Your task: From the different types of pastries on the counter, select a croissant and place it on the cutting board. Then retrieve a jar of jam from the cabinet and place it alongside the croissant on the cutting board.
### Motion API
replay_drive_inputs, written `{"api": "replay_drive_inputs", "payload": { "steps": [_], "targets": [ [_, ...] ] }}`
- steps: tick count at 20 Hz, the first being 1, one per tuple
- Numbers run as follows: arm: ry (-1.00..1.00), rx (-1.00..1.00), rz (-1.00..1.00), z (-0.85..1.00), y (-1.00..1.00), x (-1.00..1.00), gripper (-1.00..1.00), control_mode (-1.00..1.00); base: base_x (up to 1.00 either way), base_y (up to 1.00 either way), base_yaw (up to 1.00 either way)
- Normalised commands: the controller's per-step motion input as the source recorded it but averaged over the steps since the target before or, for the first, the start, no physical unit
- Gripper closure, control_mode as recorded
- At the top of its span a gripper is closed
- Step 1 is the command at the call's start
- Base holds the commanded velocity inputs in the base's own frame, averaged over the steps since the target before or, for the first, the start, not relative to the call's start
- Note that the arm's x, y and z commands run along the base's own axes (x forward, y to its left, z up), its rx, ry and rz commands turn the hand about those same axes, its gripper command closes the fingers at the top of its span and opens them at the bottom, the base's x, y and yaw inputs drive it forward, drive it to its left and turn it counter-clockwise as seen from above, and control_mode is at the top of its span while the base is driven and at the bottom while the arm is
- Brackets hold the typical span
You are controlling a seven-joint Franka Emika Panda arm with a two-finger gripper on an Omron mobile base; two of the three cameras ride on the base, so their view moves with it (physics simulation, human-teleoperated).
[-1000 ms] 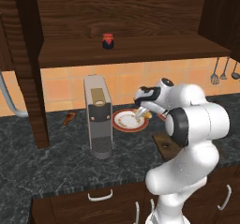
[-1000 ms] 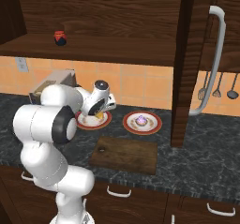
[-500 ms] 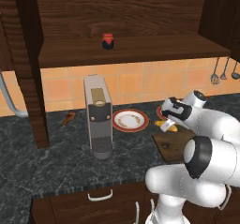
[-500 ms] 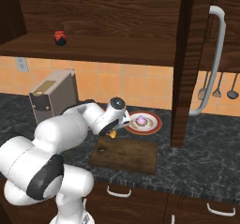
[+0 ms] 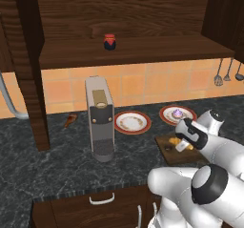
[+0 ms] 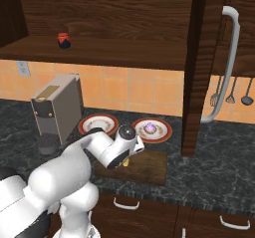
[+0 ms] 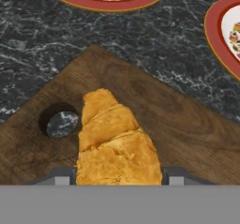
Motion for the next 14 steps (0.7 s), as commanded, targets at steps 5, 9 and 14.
{"api": "replay_drive_inputs", "payload": {
  "steps": [5, 9, 14],
  "targets": [
    [0.00, 0.00, 0.00, -0.13, 0.00, 0.00, 1.00, -1.00, 0.00, 0.00, 0.00],
    [0.00, 0.00, 0.00, 0.00, 0.00, 0.00, -1.00, -1.00, 0.00, 0.00, 0.00],
    [-0.01, 0.00, 0.00, 0.28, 0.00, 0.00, -1.00, -1.00, 0.00, 0.00, 0.00]
  ]
}}
